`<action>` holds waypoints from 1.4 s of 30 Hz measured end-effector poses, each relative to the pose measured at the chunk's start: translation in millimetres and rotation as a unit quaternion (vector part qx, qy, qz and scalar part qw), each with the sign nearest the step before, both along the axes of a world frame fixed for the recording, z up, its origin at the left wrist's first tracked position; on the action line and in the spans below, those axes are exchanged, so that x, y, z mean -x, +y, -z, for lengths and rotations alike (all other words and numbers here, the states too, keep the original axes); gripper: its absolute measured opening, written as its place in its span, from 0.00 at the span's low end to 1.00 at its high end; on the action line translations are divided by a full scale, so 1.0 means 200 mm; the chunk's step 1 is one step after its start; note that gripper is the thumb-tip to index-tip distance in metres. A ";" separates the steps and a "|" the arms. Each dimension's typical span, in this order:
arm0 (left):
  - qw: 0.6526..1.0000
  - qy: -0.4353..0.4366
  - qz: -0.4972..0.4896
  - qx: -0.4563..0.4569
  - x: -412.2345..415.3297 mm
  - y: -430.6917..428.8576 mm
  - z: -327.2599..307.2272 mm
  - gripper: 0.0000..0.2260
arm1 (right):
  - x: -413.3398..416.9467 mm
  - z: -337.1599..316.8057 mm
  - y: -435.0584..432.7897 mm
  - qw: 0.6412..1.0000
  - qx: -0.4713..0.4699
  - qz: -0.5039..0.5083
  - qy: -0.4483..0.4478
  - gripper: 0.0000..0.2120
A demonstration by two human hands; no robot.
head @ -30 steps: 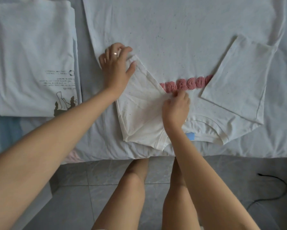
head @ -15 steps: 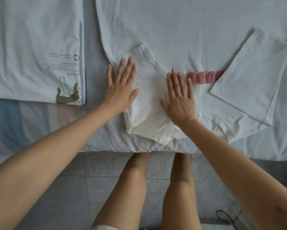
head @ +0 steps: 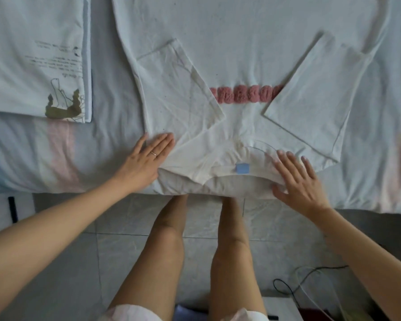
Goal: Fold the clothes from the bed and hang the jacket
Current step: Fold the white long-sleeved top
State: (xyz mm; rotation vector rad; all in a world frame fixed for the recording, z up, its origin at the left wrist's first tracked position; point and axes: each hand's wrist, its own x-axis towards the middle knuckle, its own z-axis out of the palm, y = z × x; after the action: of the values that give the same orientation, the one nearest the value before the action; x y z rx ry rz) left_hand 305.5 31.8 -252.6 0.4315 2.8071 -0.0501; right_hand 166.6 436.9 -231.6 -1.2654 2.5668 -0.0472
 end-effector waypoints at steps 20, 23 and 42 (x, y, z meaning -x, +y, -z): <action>0.928 -0.293 -0.214 -0.079 0.47 0.21 -0.42 0.25 | 0.39 -0.20 0.16 0.990 0.006 0.089 -0.108 0.35; 0.912 -0.386 -0.135 -0.033 0.62 0.20 -0.46 0.19 | 0.44 -0.30 0.08 0.962 -0.093 0.137 -0.216 0.31; 0.581 -0.483 -0.525 -0.392 0.47 -0.04 -0.54 0.13 | 0.64 -0.46 0.01 0.795 -0.217 0.292 -0.485 0.05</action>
State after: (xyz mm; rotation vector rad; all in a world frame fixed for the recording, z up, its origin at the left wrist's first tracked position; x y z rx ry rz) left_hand 210.7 23.4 -144.3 -0.8639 1.3984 1.2631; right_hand 37.7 438.4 -139.7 -0.1168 1.7623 -0.1677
